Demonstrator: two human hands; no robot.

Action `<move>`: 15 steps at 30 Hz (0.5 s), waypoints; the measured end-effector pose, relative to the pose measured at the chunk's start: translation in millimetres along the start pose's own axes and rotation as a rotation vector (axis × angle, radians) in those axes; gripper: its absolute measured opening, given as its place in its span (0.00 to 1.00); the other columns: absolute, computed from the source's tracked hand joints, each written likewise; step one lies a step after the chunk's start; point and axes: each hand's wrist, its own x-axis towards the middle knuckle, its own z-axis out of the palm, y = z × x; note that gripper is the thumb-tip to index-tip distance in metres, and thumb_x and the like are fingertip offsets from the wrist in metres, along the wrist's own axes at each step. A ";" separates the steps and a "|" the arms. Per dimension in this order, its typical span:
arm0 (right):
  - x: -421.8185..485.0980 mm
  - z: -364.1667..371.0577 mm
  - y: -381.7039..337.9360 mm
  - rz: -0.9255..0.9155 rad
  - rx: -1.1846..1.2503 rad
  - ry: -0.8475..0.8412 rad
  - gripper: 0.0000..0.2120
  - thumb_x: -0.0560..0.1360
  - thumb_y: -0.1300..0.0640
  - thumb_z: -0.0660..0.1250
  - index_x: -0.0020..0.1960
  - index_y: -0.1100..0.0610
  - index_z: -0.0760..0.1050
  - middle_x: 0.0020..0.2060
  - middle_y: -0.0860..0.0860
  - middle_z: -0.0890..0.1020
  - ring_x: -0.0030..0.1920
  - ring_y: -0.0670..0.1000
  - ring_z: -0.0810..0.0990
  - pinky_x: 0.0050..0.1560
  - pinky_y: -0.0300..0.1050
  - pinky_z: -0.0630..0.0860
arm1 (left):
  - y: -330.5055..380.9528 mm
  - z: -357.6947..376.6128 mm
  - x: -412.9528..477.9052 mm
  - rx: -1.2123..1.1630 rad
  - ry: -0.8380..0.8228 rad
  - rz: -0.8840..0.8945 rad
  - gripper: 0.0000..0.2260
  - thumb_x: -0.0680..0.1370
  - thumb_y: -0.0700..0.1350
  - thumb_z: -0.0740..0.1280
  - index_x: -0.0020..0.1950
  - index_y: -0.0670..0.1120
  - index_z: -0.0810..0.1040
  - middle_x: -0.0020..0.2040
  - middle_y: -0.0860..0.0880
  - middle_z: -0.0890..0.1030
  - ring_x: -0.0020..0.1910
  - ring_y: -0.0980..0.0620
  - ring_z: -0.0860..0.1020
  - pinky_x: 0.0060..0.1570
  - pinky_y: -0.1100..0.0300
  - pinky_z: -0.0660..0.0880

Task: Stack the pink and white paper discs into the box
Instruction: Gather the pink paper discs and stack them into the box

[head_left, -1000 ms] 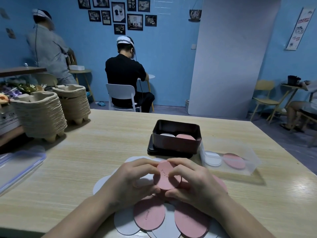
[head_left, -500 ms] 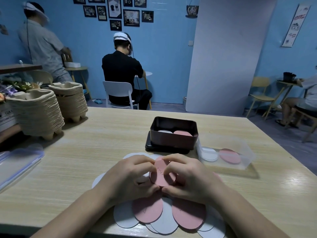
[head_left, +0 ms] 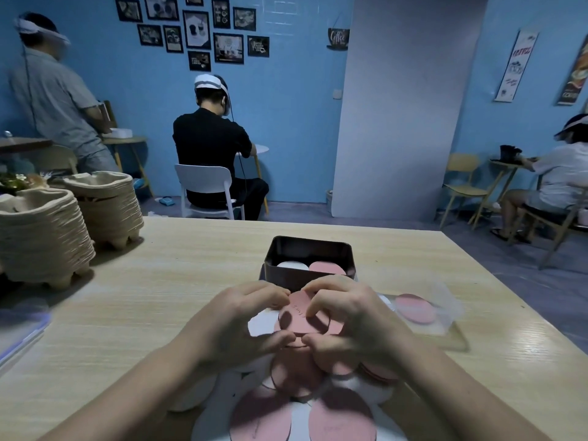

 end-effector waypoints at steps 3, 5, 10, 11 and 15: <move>10.7 -12.5 14.3 0.009 0.010 0.030 0.13 0.69 0.47 0.79 0.43 0.54 0.81 0.56 0.50 0.82 0.55 0.45 0.80 0.50 0.32 0.72 | -4.4 -6.0 18.1 0.003 0.056 -0.008 0.13 0.78 0.52 0.72 0.57 0.46 0.80 0.52 0.55 0.82 0.48 0.55 0.80 0.47 0.55 0.79; 18.1 -24.5 24.5 0.045 0.029 0.070 0.12 0.68 0.50 0.80 0.44 0.55 0.81 0.55 0.50 0.83 0.55 0.44 0.80 0.50 0.33 0.72 | -15.9 -7.6 31.8 0.049 0.084 -0.029 0.12 0.79 0.52 0.69 0.57 0.47 0.80 0.52 0.55 0.81 0.48 0.50 0.81 0.48 0.51 0.79; 40.4 -50.5 58.5 0.140 -0.028 0.093 0.12 0.68 0.48 0.77 0.43 0.54 0.79 0.49 0.51 0.84 0.51 0.51 0.81 0.52 0.49 0.77 | -43.1 3.8 51.9 0.137 0.068 -0.060 0.14 0.80 0.55 0.64 0.58 0.48 0.81 0.52 0.59 0.79 0.51 0.55 0.78 0.52 0.54 0.77; 43.9 -51.3 67.2 0.154 -0.051 0.076 0.13 0.68 0.46 0.76 0.42 0.54 0.78 0.47 0.51 0.84 0.50 0.53 0.81 0.51 0.51 0.77 | -46.5 7.0 52.7 0.145 0.048 -0.069 0.15 0.80 0.55 0.64 0.58 0.48 0.82 0.53 0.57 0.81 0.52 0.54 0.78 0.53 0.54 0.77; 49.9 -44.1 95.8 0.255 -0.078 0.019 0.15 0.66 0.40 0.75 0.41 0.50 0.77 0.45 0.49 0.83 0.49 0.53 0.81 0.51 0.52 0.78 | -58.4 19.7 50.2 0.152 0.000 -0.084 0.15 0.79 0.55 0.65 0.58 0.48 0.83 0.56 0.55 0.83 0.55 0.53 0.81 0.55 0.52 0.78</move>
